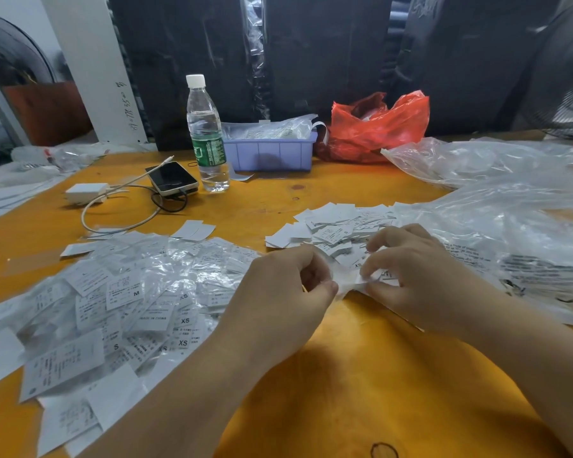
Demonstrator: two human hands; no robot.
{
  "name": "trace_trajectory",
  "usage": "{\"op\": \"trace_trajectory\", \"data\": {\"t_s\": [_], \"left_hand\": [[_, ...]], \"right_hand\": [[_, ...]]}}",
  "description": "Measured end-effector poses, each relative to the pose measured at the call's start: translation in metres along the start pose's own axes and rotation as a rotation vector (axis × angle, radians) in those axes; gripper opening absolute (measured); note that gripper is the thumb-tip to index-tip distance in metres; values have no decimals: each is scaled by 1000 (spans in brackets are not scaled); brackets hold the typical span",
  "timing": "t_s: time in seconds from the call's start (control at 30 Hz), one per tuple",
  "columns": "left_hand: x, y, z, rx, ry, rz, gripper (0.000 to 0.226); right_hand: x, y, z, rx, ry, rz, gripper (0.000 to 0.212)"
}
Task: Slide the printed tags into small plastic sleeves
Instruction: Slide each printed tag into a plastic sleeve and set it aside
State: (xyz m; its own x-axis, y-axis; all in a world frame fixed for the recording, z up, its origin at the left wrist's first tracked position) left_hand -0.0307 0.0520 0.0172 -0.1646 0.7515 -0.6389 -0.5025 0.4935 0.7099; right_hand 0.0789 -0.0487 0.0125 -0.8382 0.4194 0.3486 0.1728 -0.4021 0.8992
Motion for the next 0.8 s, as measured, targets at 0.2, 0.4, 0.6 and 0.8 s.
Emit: {"op": "trace_trajectory", "data": {"t_s": [0.2,0.4,0.6,0.8], "left_hand": [[4,-6,1,34,27,22,20],[10,-9,2,71,96,-112,19],[17,-23,0,196,267,-458,12],[9,-34,-4,297,234,-432,9]], "right_hand": [[5,19,-2,-147,20,283,11],[-4,28,-2,-180,-76,759,14],[-15,24,-1,-182,-203,1230,15],[-8,22,-3,-151,-201,1422,8]]}}
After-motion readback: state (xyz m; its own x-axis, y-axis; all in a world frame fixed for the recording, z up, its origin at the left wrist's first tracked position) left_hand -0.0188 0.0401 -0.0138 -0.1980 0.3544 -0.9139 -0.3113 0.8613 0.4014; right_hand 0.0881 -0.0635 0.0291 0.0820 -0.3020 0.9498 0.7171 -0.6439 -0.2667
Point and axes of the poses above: each hand's wrist, its own z-axis towards the middle knuckle, its own y-axis out of the back of the hand, x = y × z, the point moved 10 cm from there along z, towards the middle knuckle, and after that the axes turned 10 degrees about z, right-handed, at the moved point
